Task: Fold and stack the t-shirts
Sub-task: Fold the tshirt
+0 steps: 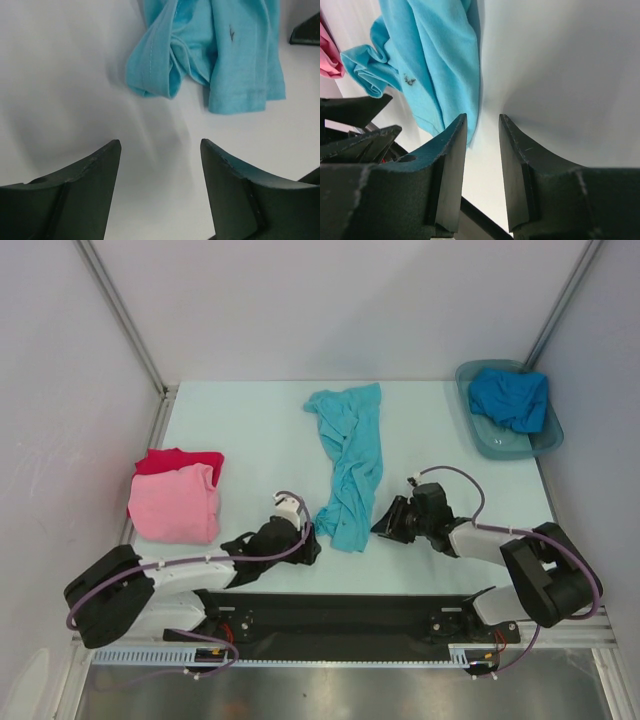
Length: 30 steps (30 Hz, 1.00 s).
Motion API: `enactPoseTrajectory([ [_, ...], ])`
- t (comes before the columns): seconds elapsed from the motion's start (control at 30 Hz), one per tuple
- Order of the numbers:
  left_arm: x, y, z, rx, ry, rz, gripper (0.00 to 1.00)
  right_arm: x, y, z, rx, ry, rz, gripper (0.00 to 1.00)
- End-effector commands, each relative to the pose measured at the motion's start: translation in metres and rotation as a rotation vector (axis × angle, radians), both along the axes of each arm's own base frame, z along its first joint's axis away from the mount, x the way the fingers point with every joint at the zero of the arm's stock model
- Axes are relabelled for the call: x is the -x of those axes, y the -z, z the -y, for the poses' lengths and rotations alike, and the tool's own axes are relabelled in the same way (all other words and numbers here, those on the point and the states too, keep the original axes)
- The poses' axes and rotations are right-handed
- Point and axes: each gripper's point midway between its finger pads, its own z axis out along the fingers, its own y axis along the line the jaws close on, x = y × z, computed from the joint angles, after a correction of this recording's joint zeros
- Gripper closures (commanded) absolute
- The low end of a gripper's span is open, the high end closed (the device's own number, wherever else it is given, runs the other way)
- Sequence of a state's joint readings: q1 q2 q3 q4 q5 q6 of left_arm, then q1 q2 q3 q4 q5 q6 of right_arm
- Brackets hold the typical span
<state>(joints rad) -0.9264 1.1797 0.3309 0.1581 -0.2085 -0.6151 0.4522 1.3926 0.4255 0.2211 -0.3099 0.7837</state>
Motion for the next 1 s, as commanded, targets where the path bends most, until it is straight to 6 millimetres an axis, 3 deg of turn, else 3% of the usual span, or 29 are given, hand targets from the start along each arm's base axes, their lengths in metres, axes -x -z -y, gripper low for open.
enactPoseTrajectory([
  [0.0, -0.029, -0.024, 0.013, 0.035, -0.006, 0.101, 0.29, 0.001, -0.005, -0.006, -0.009, 0.001, 0.028, 0.63],
  [0.3, -0.061, -0.034, -0.023, 0.107, -0.097, 0.12, 0.22, 0.005, 0.001, -0.008, -0.005, -0.008, 0.02, 0.63],
  [0.4, -0.063, -0.03, -0.022, 0.131, -0.095, 0.095, 0.22, 0.007, 0.004, -0.011, -0.007, -0.011, 0.011, 0.63],
  [0.7, -0.049, -0.014, 0.016, 0.333, -0.011, -0.031, 0.27, 0.012, 0.015, -0.021, -0.006, -0.027, -0.01, 0.64],
  [0.97, -0.044, -0.002, 0.022, 0.361, -0.001, -0.072, 0.28, 0.014, 0.021, -0.022, 0.005, -0.031, -0.02, 0.64],
])
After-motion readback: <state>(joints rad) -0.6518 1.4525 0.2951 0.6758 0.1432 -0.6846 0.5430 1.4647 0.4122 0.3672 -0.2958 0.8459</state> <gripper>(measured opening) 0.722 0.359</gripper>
